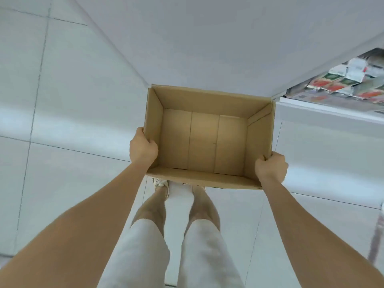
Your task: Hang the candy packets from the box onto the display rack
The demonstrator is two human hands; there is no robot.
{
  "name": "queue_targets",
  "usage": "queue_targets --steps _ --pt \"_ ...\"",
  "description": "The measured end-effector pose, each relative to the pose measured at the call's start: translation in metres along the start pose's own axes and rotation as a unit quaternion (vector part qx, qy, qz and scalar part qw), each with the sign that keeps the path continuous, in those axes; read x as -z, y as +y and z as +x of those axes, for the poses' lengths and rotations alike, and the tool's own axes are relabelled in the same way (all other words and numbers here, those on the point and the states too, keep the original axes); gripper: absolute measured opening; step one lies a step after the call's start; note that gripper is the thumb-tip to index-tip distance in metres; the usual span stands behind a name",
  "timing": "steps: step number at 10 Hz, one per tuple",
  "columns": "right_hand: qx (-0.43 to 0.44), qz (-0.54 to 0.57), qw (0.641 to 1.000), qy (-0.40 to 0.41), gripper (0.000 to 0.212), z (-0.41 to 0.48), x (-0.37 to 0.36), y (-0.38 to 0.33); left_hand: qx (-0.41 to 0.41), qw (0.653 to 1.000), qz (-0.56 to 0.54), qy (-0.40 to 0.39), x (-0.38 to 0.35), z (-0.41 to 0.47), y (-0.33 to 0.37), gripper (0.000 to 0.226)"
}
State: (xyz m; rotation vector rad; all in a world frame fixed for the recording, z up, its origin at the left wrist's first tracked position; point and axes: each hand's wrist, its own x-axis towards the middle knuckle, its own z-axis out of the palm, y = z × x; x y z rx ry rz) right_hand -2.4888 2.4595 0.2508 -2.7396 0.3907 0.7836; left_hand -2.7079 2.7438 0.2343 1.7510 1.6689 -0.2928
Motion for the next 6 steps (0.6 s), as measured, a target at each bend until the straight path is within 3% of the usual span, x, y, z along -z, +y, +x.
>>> queue_targets --steps 3,4,5,6 --pt "-0.017 0.049 0.999 0.002 0.022 0.103 -0.197 0.017 -0.049 0.998 0.028 0.037 -0.143 0.165 -0.044 0.032" --pt "0.005 0.061 0.998 -0.026 0.033 0.123 -0.226 0.007 -0.087 0.995 0.043 0.018 -0.168 0.199 -0.054 0.039" --pt "0.017 0.082 0.992 -0.093 0.052 0.136 -0.236 -0.001 -0.12 0.989 0.063 -0.054 -0.176 0.218 -0.058 0.053" --pt "0.007 0.049 0.988 -0.146 0.053 0.129 -0.222 -0.001 -0.154 0.973 0.143 -0.098 -0.168 0.21 -0.054 0.063"
